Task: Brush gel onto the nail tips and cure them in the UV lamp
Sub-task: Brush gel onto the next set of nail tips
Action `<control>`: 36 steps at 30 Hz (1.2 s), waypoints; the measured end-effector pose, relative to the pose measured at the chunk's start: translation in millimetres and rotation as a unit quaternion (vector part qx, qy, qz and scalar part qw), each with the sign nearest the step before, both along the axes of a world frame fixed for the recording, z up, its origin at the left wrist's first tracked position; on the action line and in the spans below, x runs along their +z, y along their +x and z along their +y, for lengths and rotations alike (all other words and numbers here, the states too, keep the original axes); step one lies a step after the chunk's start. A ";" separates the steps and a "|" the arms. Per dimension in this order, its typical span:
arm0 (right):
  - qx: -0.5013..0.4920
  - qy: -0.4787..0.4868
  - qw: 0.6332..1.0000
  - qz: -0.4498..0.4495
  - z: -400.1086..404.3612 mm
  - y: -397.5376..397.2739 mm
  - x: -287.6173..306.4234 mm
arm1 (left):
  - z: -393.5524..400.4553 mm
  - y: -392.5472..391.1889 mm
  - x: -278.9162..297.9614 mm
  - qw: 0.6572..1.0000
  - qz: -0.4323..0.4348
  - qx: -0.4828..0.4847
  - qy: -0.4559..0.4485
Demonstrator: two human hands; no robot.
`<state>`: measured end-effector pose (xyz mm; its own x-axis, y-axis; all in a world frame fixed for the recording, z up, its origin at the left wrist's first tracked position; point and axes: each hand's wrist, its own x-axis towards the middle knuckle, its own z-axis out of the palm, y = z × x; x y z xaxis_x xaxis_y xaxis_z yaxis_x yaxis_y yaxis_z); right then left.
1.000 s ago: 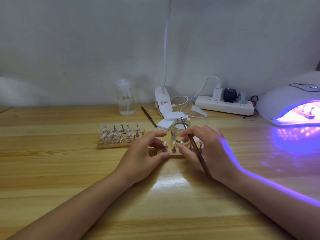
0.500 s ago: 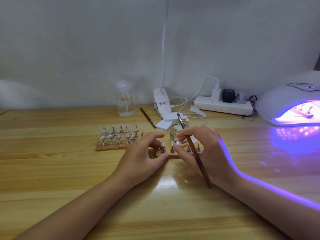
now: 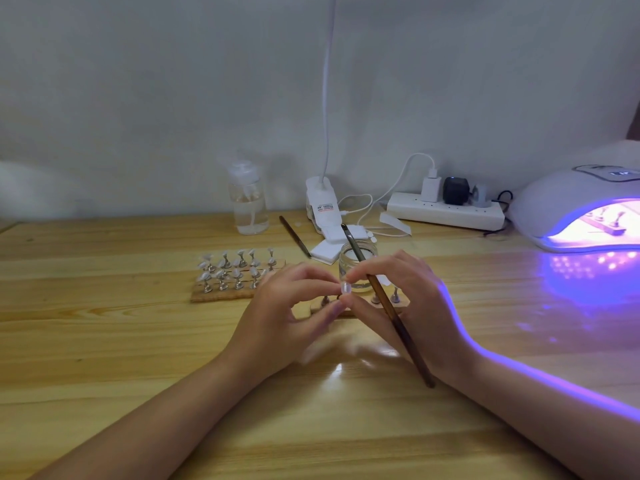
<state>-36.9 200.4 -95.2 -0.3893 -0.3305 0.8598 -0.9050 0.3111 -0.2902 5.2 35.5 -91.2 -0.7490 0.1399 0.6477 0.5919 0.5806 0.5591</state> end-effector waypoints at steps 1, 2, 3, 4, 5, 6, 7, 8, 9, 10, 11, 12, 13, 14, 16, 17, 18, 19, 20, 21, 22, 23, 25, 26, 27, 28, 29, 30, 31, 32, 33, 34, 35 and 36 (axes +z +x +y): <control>-0.001 0.002 1.000 0.001 -0.2 -0.1 0.3 | -0.1 0.2 0.1 1.000 0.009 0.003 -0.002; 0.000 0.004 1.000 0.000 -0.2 0.2 0.8 | -0.2 0.3 0.3 1.000 0.019 0.007 -0.004; 0.003 0.004 1.000 -0.001 0.1 0.4 0.9 | -0.2 0.6 0.4 1.000 0.027 0.011 -0.004; 0.006 0.005 1.000 -0.002 0.3 0.7 1.0 | -0.3 1.0 0.6 0.999 0.031 0.016 -0.004; 0.008 0.006 1.000 -0.003 0.0 1.3 1.3 | -0.3 1.5 0.9 0.999 0.032 0.019 -0.002; 0.008 0.008 1.000 -0.006 -0.4 2.2 1.9 | -0.1 2.0 1.2 0.999 0.032 0.020 0.003; 0.006 0.006 1.000 -0.010 -0.7 3.2 2.6 | 0.1 2.5 1.5 0.999 0.030 0.021 0.009; 0.005 0.000 1.000 -0.014 -1.1 3.9 3.8 | 0.5 3.0 1.8 0.999 0.028 0.023 0.015; 0.002 -0.009 1.000 -0.019 -0.8 4.8 5.1 | 1.0 3.5 2.2 0.999 0.025 0.026 0.021; 0.000 -0.018 1.000 -0.023 -0.1 4.9 6.5 | 1.5 3.9 2.9 0.999 0.020 0.028 0.030; -0.001 -0.026 0.999 -0.025 0.9 4.4 7.7 | 1.3 4.1 3.2 0.999 0.012 0.028 0.040; 0.000 -0.032 0.999 -0.030 1.7 3.3 8.5 | 0.8 3.9 3.1 0.998 0.004 0.028 0.047; 0.002 -0.041 0.998 -0.039 2.8 2.0 9.5 | 0.0 3.6 2.8 0.998 -0.002 0.031 0.050; 0.006 -0.060 0.997 -0.055 4.1 0.5 10.7 | -1.0 3.0 2.4 0.998 -0.006 0.037 0.050; 0.026 -0.119 0.987 -0.106 6.2 -2.2 13.5 | -2.2 1.8 1.8 0.997 -0.013 0.047 0.057; 0.034 -0.145 0.980 -0.132 6.8 -3.7 15.1 | -2.4 1.5 1.8 0.997 -0.017 0.048 0.064; 0.036 -0.166 0.973 -0.156 7.3 -5.5 17.0 | -2.5 1.5 1.9 0.996 -0.018 0.048 0.073; 0.036 -0.185 0.965 -0.181 8.4 -7.6 18.9 | -2.5 1.4 2.2 0.995 -0.020 0.046 0.082; 0.035 -0.200 0.958 -0.203 9.8 -10.6 20.9 | -2.6 1.4 2.4 0.995 -0.020 0.046 0.089; 0.031 -0.207 0.952 -0.221 11.8 -14.1 22.9 | -2.8 1.2 2.5 0.994 -0.019 0.046 0.093; 0.023 -0.206 0.950 -0.235 14.0 -18.0 24.6 | -2.9 1.0 2.6 0.994 -0.018 0.048 0.096; 0.013 -0.200 0.948 -0.245 16.3 -22.1 26.4 | -3.0 0.8 2.7 0.994 -0.016 0.051 0.098; -0.003 -0.197 0.944 -0.264 19.7 -29.6 28.9 | -3.1 0.5 2.8 0.993 -0.017 0.053 0.106; -0.010 -0.198 0.941 -0.273 20.9 -33.1 30.2 | -3.4 0.4 3.0 0.993 -0.019 0.051 0.109; -0.019 -0.194 0.940 -0.280 21.5 -36.4 31.9 | -3.8 0.4 3.3 0.992 -0.021 0.049 0.110; -0.027 -0.180 0.942 -0.282 21.1 -39.7 34.0 | -4.0 0.4 3.6 0.993 -0.021 0.047 0.110; -0.035 -0.159 0.946 -0.282 20.2 -42.8 36.1 | -4.3 0.5 3.6 0.993 -0.021 0.045 0.107; -0.042 -0.133 0.949 -0.282 18.5 -45.9 38.7 | -4.5 0.4 3.6 0.993 -0.021 0.043 0.104; -0.050 -0.105 0.953 -0.280 16.4 -48.6 41.5 | -4.5 0.3 3.6 0.994 -0.021 0.042 0.103; -0.058 -0.079 0.956 -0.275 14.0 -51.4 44.3 | -4.5 0.3 3.6 0.993 -0.021 0.041 0.104; -0.064 -0.055 0.960 -0.268 11.1 -54.0 47.0 | -4.3 0.3 3.8 0.993 -0.021 0.040 0.106; -0.070 -0.030 0.962 -0.261 8.1 -56.2 49.2 | -4.0 0.5 4.1 0.993 -0.021 0.040 0.106; -0.074 -0.005 0.964 -0.257 4.7 -58.5 51.0 | -3.8 0.7 4.4 0.993 -0.021 0.040 0.105; -0.081 0.023 0.963 -0.256 1.5 -60.7 52.2 | -3.8 0.8 4.7 0.994 -0.021 0.041 0.103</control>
